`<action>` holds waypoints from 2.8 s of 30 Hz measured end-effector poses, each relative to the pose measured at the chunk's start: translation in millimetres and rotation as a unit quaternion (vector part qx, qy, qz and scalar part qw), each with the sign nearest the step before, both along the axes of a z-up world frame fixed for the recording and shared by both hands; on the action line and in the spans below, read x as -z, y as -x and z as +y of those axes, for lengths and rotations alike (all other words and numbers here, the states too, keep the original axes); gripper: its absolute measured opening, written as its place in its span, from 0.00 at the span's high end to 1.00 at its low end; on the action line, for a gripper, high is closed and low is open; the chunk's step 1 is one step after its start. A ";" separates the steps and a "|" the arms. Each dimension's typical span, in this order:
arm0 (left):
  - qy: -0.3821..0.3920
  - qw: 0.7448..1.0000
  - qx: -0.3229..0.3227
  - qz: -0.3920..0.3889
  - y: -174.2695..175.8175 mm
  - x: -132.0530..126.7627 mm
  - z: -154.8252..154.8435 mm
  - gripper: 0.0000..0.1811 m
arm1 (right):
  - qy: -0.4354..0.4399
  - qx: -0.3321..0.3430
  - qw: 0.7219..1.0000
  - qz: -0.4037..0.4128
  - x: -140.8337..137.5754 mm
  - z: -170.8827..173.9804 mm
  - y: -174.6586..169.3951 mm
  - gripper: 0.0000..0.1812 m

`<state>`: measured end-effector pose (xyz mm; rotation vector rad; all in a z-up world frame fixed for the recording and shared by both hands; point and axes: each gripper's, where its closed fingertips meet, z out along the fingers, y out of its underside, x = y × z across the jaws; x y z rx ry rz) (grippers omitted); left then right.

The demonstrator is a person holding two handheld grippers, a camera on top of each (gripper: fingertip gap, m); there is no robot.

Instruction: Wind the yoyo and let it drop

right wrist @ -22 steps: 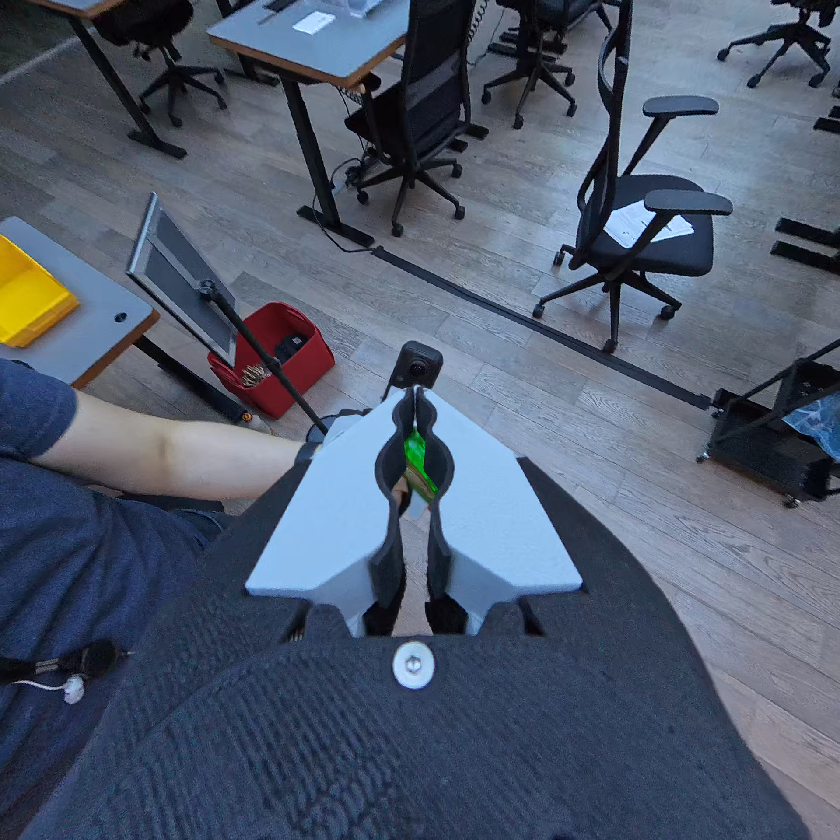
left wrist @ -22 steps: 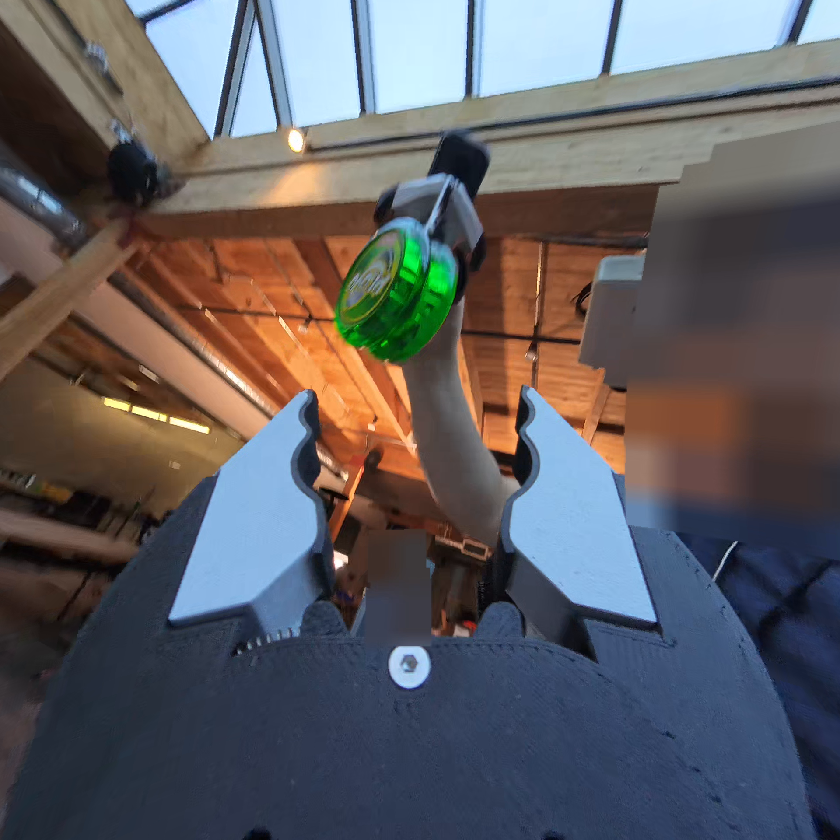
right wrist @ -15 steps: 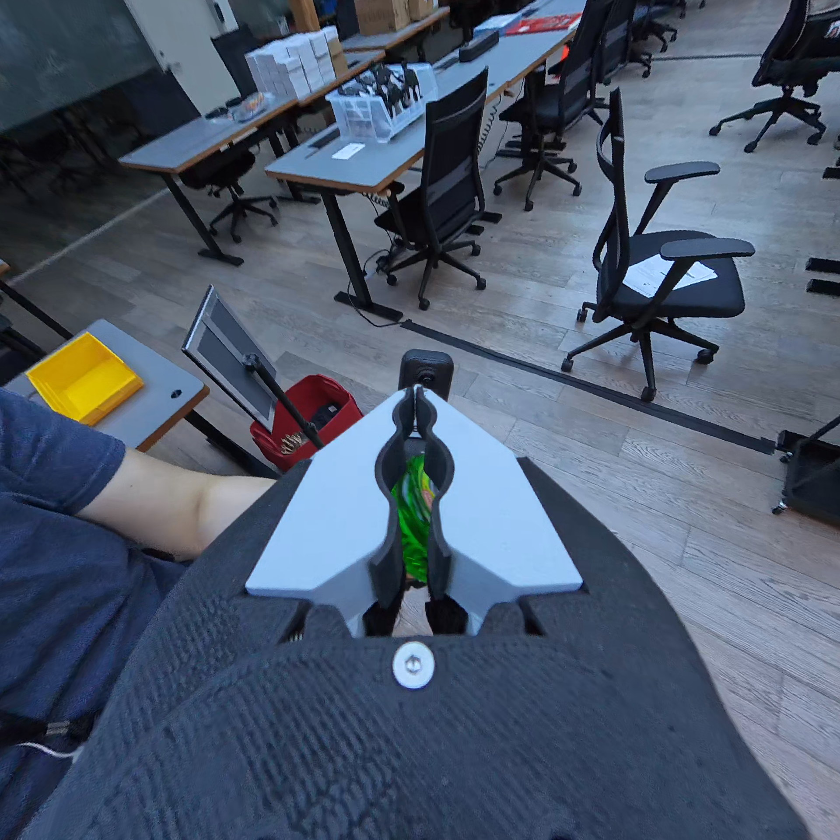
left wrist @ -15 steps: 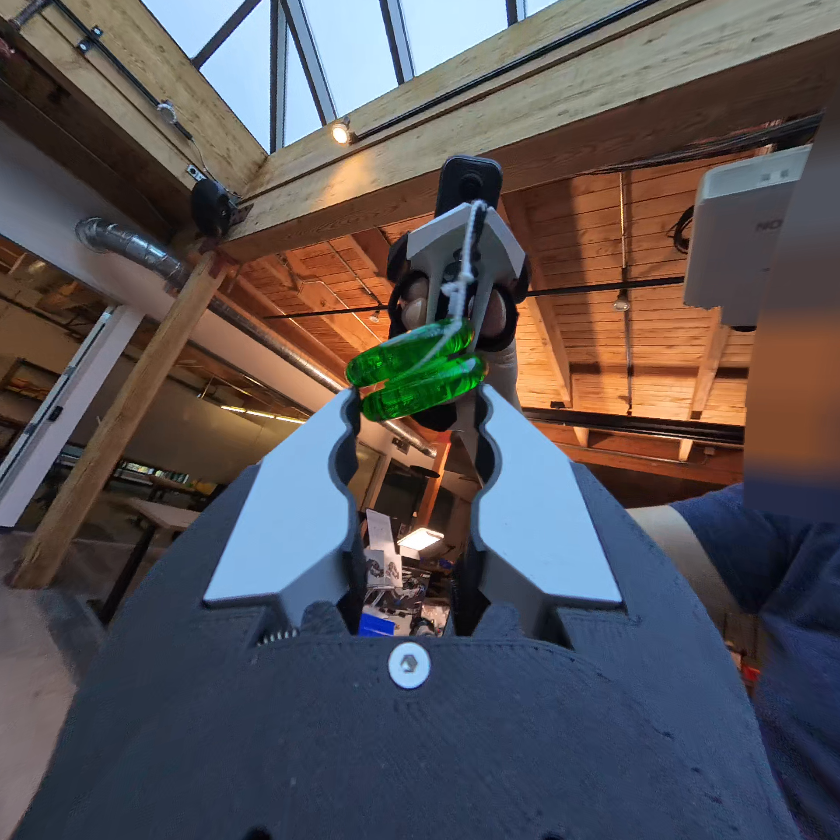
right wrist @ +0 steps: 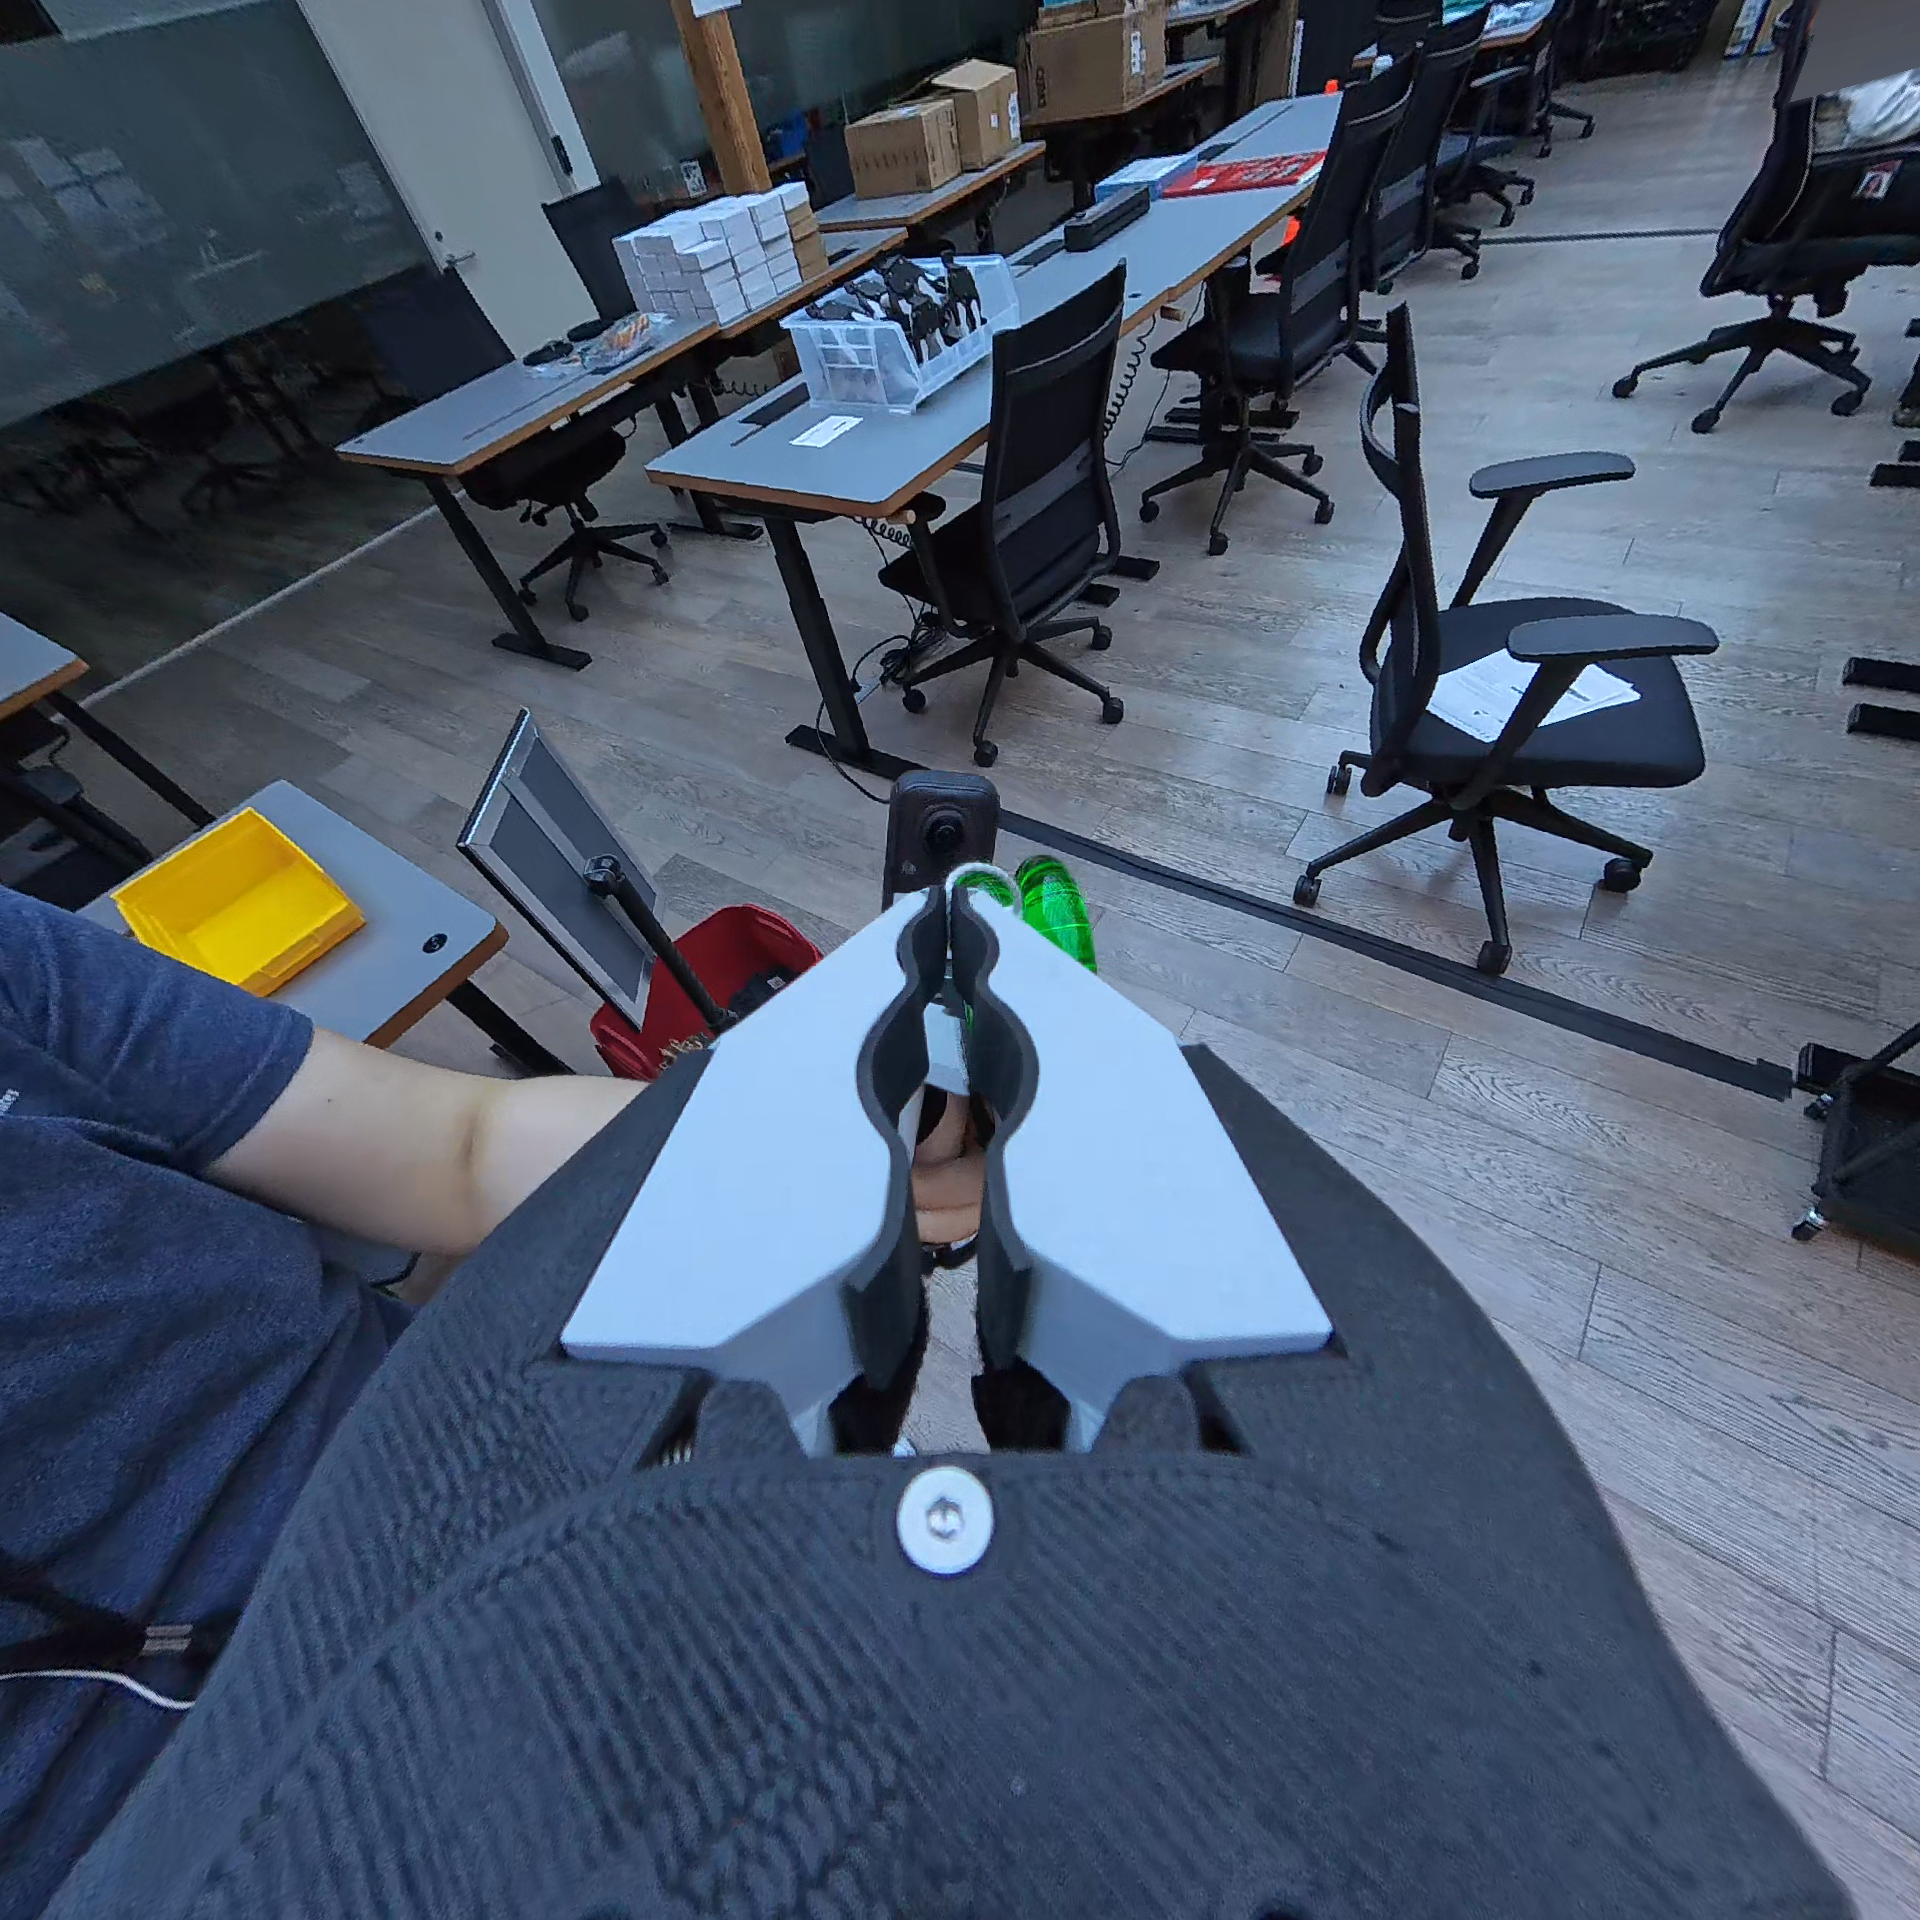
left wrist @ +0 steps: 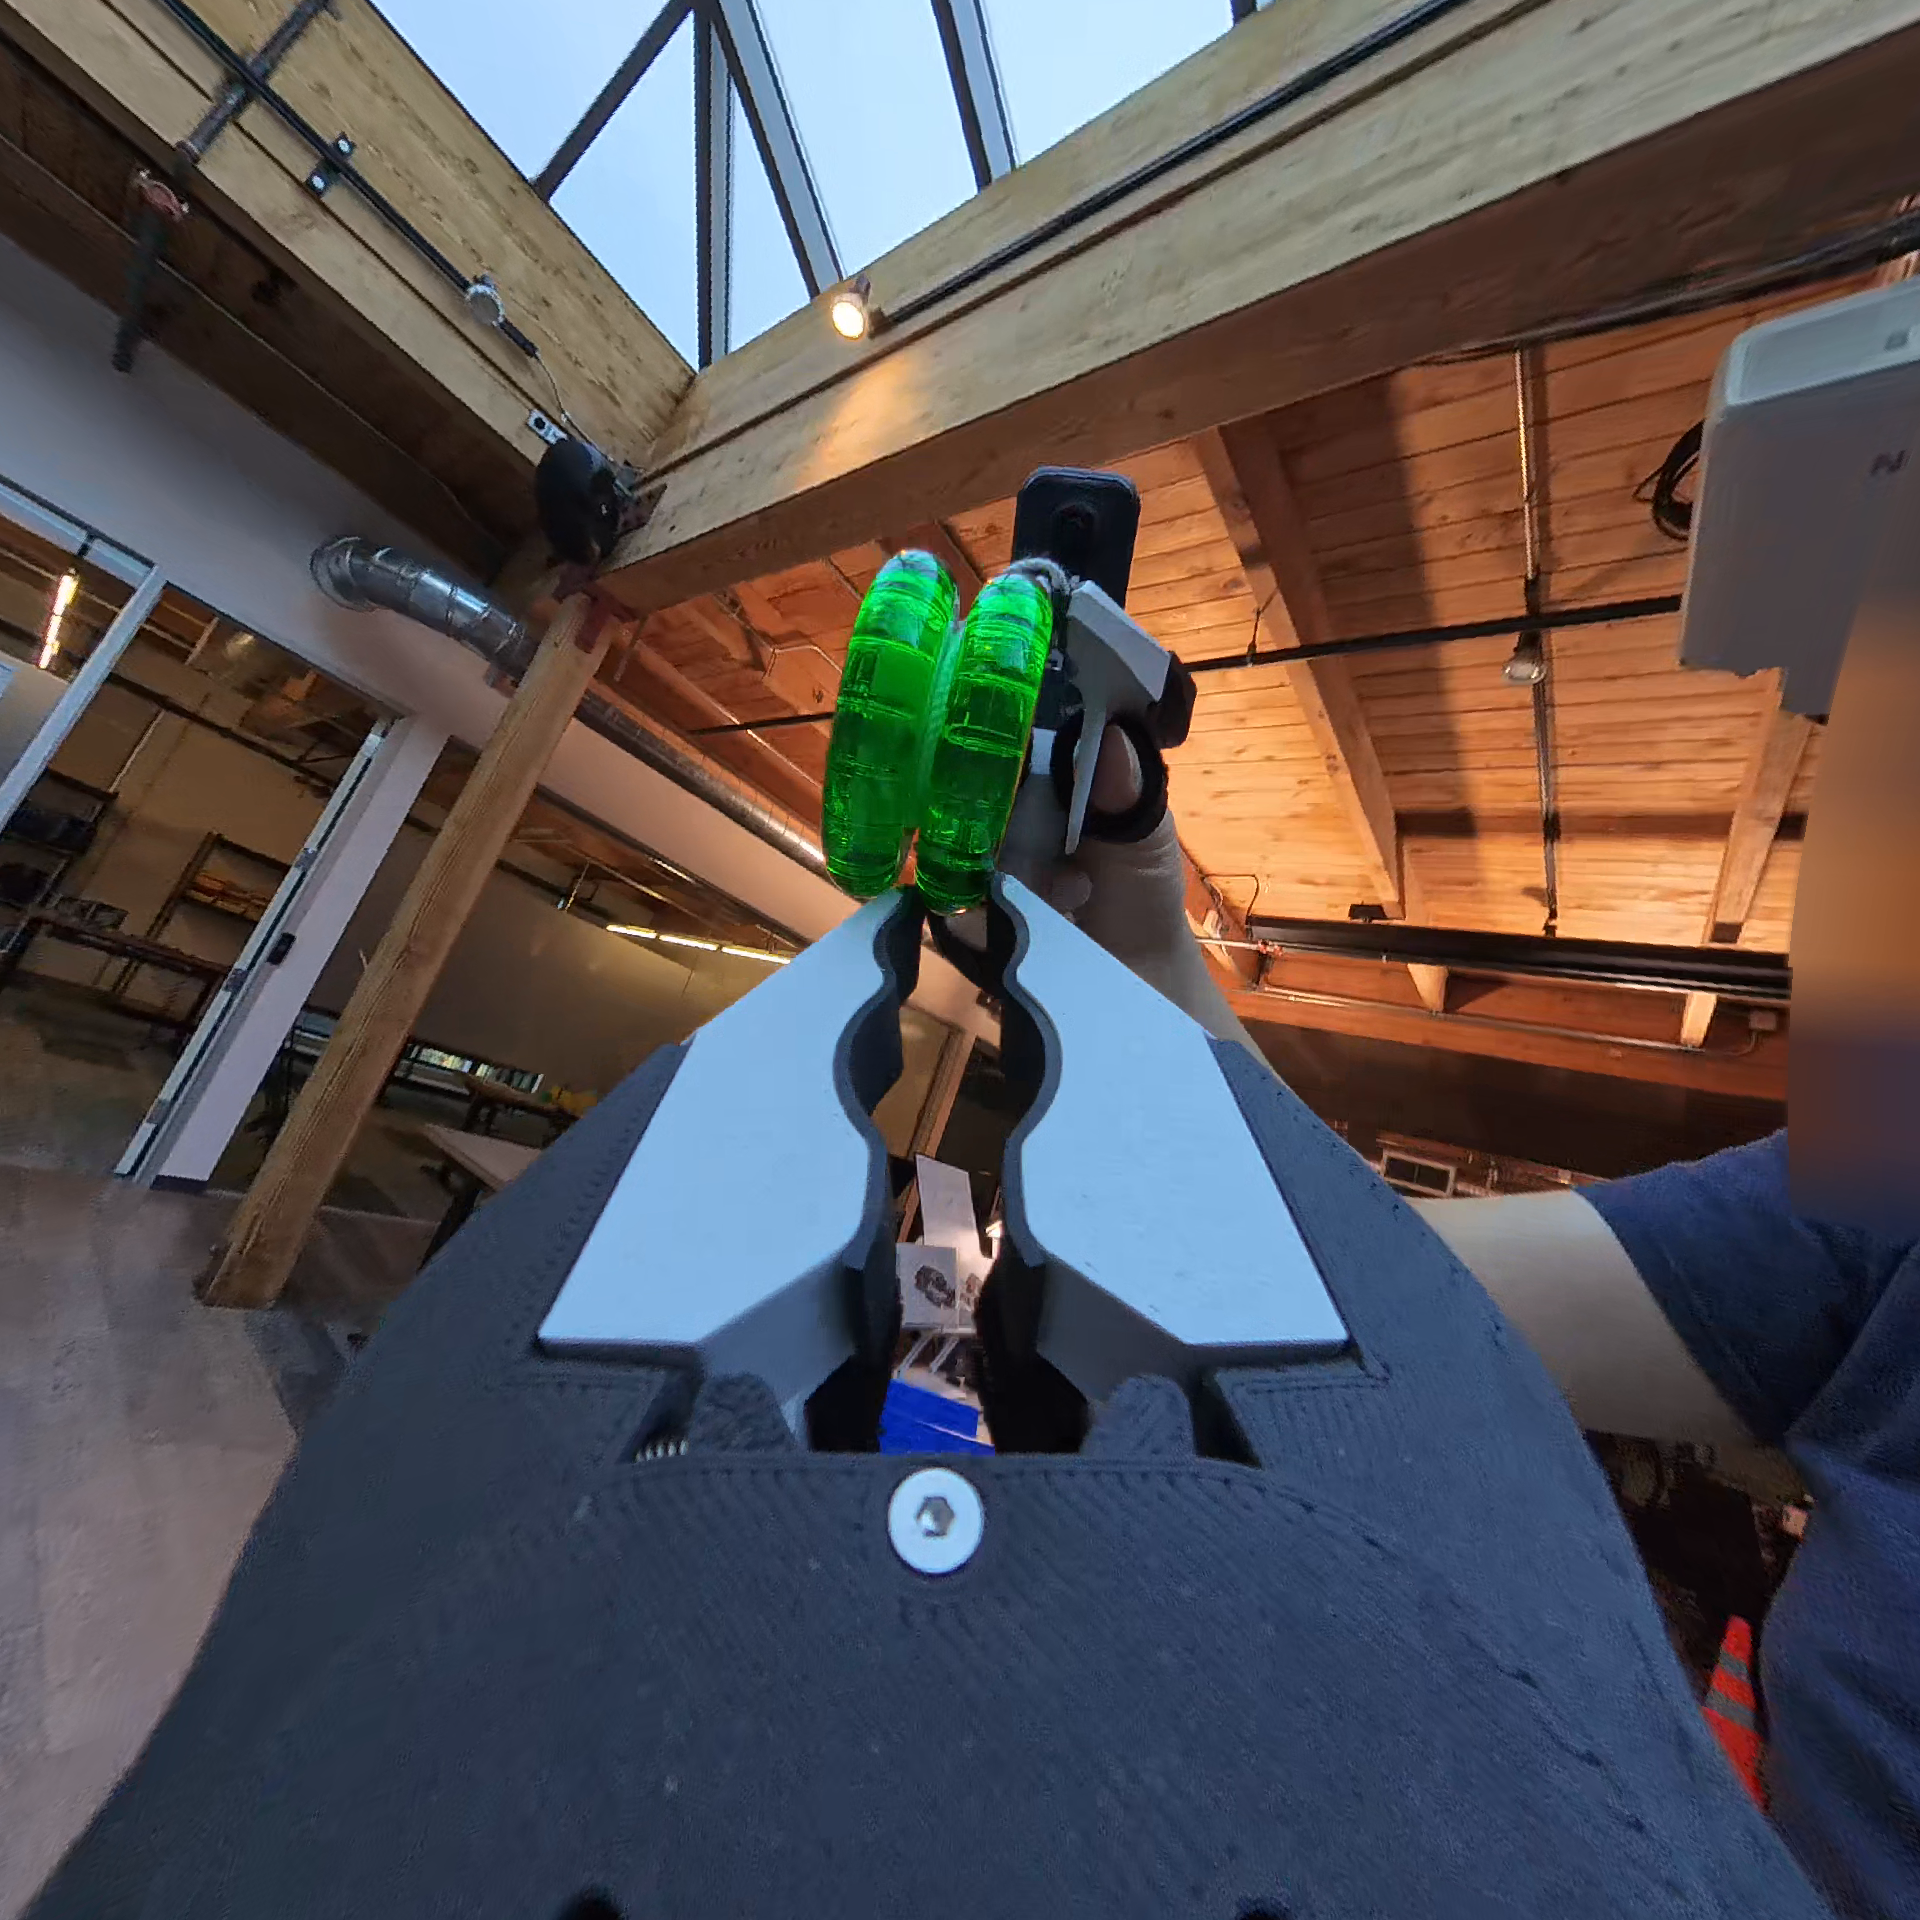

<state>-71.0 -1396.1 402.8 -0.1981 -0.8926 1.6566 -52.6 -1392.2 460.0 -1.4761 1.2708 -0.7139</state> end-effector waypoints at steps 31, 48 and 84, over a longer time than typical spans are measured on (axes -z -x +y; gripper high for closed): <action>-0.311 0.943 -0.029 -0.112 -43.7 246.7 76.7 0.75 | 0.025 0.107 0.990 -0.091 -92.1 -93.8 95.1 1.00; -0.344 0.915 -0.052 -0.205 -40.0 284.2 84.7 0.76 | 0.032 0.081 0.991 -0.103 -97.9 -74.2 77.5 1.00; -0.392 0.883 -0.038 -0.255 -18.3 341.3 111.9 0.76 | 0.097 -0.003 0.993 -0.073 -139.1 22.6 28.0 1.00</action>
